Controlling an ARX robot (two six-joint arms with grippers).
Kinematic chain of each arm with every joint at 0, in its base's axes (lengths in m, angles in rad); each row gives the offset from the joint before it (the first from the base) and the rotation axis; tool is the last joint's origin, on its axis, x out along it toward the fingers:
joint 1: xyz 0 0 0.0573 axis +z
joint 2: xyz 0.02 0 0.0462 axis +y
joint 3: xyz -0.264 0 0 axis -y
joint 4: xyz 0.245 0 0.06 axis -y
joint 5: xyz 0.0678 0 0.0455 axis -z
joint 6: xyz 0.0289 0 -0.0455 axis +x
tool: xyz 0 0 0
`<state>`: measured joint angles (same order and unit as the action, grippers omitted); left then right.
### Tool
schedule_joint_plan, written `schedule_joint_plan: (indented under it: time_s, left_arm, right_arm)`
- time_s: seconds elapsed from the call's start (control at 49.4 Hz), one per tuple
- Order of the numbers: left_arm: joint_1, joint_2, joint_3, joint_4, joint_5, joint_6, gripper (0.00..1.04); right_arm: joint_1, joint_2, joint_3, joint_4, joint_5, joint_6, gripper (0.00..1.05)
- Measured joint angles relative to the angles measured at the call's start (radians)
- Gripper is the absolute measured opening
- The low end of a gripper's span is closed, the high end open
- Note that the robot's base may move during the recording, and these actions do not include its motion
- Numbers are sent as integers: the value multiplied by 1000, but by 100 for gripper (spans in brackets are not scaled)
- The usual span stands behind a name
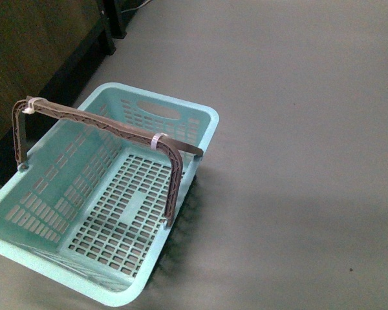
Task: Pick lemon and mango into basket
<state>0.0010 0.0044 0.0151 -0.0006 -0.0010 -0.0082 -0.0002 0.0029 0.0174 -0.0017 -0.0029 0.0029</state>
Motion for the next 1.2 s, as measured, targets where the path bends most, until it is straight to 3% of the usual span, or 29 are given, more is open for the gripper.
schedule_joint_plan:
  time_s: [0.709, 0.749, 0.81, 0.891, 1.013, 1.195]
  left_arm:
    - [0, 0, 0, 0, 0, 0, 98]
    - [-12, 39, 31, -84, -47, -38, 98]
    - [-33, 272, 185, -409, -122, -206, 98]
    - [-39, 426, 248, -537, -122, -339, 98]
    - [-52, 543, 279, -495, -100, -458, 98]
    - [-46, 803, 350, -251, -51, -608, 98]
  right_arm:
    - [0, 0, 0, 0, 0, 0, 96]
    - [0, 0, 0, 0, 0, 0, 96]
    - [0, 0, 0, 0, 2, 0, 96]
    - [0, 0, 0, 0, 2, 0, 96]
    - [0, 0, 0, 0, 3, 0, 96]
    - [0, 0, 0, 0, 3, 0, 96]
